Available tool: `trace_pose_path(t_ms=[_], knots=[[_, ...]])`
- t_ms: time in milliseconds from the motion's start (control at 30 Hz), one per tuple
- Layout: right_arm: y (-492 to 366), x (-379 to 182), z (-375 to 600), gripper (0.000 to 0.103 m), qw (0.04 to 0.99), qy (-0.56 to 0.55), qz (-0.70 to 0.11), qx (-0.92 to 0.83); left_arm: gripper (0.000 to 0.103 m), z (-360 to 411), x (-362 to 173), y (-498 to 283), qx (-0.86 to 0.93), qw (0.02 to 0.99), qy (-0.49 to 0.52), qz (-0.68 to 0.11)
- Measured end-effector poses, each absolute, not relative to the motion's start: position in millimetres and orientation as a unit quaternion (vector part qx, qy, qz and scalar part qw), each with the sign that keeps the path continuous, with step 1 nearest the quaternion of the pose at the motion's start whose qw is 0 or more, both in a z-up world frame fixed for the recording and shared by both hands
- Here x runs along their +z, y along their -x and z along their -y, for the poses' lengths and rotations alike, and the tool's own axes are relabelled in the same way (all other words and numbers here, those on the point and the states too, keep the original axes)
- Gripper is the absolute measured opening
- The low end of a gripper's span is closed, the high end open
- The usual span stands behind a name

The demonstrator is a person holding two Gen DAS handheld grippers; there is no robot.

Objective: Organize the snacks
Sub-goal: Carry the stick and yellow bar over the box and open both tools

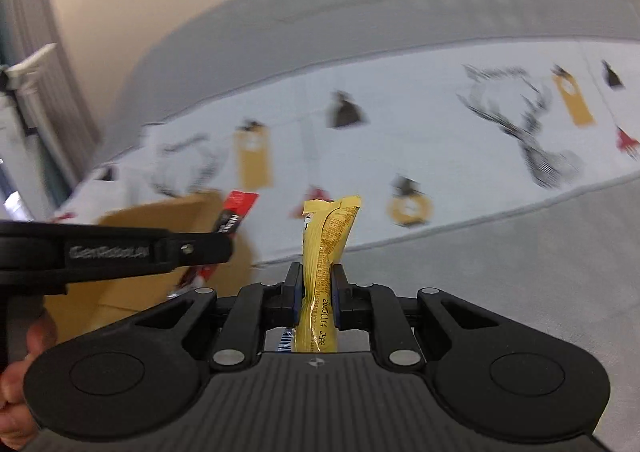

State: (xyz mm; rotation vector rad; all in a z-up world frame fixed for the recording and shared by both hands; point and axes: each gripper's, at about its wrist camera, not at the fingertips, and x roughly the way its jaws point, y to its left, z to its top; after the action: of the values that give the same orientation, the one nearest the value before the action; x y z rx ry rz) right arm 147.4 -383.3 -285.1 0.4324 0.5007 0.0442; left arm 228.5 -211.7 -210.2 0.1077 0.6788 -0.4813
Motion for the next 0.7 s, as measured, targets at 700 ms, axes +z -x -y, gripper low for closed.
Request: trace_pose_path(t_ms=[700], knots=[[-187,-187,194,0.015,0.953,-0.094,-0.255,0.132,0.010,15,-191,-238,-0.106,0.941,0.004,-0.321]])
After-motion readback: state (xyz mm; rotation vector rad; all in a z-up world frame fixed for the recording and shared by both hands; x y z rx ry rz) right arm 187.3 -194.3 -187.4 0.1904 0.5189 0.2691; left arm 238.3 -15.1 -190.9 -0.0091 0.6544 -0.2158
